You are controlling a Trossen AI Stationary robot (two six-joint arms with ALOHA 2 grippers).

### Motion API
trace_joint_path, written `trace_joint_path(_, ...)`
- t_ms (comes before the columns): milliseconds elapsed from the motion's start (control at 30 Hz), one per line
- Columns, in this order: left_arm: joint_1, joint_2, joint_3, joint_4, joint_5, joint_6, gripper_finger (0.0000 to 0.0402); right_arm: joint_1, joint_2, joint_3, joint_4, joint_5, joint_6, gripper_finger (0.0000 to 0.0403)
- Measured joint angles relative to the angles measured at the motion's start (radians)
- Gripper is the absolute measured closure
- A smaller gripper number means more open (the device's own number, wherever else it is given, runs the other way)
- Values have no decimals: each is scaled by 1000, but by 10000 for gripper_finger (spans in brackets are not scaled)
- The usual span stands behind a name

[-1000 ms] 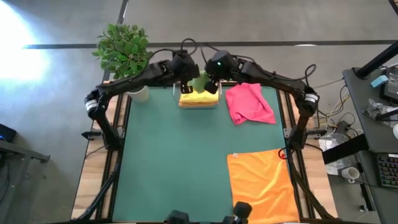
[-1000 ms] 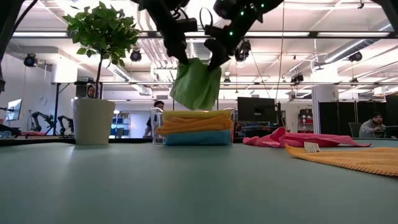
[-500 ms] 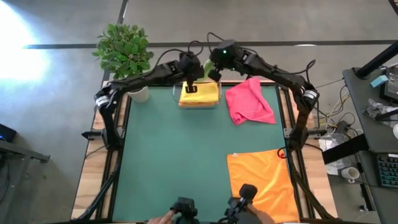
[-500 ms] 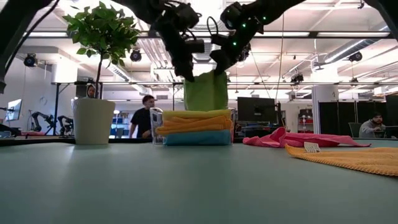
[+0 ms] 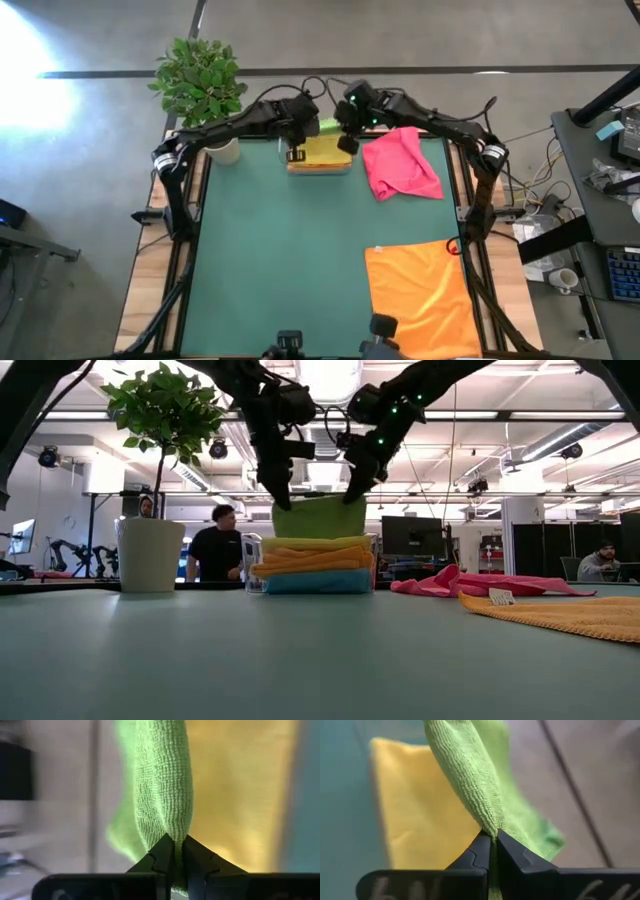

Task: Fold microfiber towels
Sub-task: Put the folded green microfiber towel into the transparent bin

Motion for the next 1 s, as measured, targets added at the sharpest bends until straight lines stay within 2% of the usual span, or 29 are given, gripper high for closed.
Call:
trace_joint_path(67,-2,0,-2,-45,38,-49,387,16,12,-10,-13,-15,32,394)
trace_joint_path(233,-2,0,-3,-86,58,-76,387,43,54,-19,-22,-91,91,394)
trace_joint_path(400,-2,-2,-28,-100,172,-79,387,54,111,-21,-84,-100,132,394)
trace_joint_path(667,-6,-2,-77,-98,183,-76,387,62,117,-21,-87,-101,142,392)
trace_joint_path(833,-6,-2,-85,-102,179,-76,372,63,114,-21,-90,-130,169,365)
trace_joint_path(1000,-6,-2,-85,-104,148,-77,326,63,108,-21,-92,-148,220,317)
